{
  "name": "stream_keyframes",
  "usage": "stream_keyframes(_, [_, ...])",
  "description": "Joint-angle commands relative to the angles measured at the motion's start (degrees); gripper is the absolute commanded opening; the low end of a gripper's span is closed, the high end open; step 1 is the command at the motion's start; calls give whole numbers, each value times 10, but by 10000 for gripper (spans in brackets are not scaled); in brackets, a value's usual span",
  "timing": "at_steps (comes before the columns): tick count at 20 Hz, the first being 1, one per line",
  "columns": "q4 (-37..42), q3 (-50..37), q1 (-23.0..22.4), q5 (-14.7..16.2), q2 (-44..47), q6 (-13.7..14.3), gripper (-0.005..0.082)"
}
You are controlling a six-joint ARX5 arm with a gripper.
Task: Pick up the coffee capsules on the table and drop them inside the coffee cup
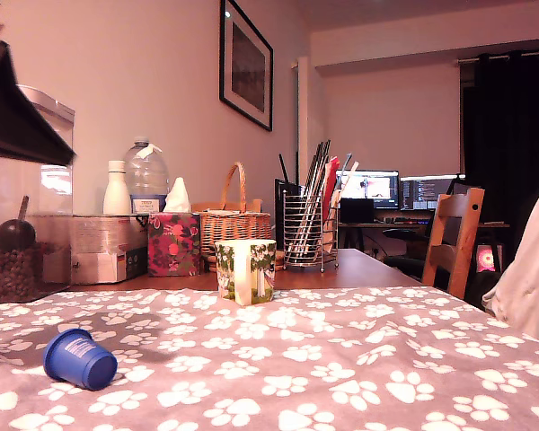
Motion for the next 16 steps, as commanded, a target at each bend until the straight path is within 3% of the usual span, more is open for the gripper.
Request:
stream_keyframes(1, [1,-28,-12,-9,-2,-4,-19])
stream_keyframes(8, [-15,-61,-62,-45,-13,-28,-19])
stream_keyframes(16, [-30,-61,-80,-41,-12,-64,-17])
